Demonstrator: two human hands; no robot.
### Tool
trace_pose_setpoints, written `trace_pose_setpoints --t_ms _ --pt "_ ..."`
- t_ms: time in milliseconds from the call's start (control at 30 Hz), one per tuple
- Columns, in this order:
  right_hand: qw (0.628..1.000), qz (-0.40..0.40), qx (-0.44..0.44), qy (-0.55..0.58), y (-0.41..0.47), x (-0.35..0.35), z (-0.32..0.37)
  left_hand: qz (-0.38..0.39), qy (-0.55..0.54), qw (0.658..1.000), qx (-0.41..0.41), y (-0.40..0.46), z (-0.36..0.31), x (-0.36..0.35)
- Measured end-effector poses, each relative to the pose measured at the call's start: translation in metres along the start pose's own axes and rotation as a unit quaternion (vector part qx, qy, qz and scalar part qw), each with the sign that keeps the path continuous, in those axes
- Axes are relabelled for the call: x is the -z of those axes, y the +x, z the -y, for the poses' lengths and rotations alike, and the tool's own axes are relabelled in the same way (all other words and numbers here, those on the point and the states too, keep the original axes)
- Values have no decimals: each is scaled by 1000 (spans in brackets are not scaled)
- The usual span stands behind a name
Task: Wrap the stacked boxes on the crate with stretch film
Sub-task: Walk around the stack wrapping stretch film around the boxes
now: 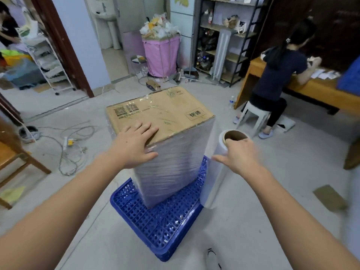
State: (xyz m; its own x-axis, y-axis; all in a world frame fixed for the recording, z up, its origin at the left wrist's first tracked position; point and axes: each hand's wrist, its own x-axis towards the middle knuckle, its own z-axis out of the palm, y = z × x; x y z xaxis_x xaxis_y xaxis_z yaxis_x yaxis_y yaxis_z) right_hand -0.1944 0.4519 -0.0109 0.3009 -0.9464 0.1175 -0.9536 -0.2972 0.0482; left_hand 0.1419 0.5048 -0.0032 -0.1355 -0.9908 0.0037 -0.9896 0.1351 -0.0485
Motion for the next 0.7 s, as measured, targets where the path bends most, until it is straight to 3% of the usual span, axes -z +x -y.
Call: trace_pose_setpoints --t_ms 167,433,700 --pt "997 -54 -47 -8 -3 -8 9 -39 -8 999 16 -6 0 -9" --pt "997 -54 -41 24 -9 -8 -6 -55 -40 997 29 0 -4 -8" --pt "995 -45 73 49 -24 5 -6 -56 -37 997 34 6 -5 -7"
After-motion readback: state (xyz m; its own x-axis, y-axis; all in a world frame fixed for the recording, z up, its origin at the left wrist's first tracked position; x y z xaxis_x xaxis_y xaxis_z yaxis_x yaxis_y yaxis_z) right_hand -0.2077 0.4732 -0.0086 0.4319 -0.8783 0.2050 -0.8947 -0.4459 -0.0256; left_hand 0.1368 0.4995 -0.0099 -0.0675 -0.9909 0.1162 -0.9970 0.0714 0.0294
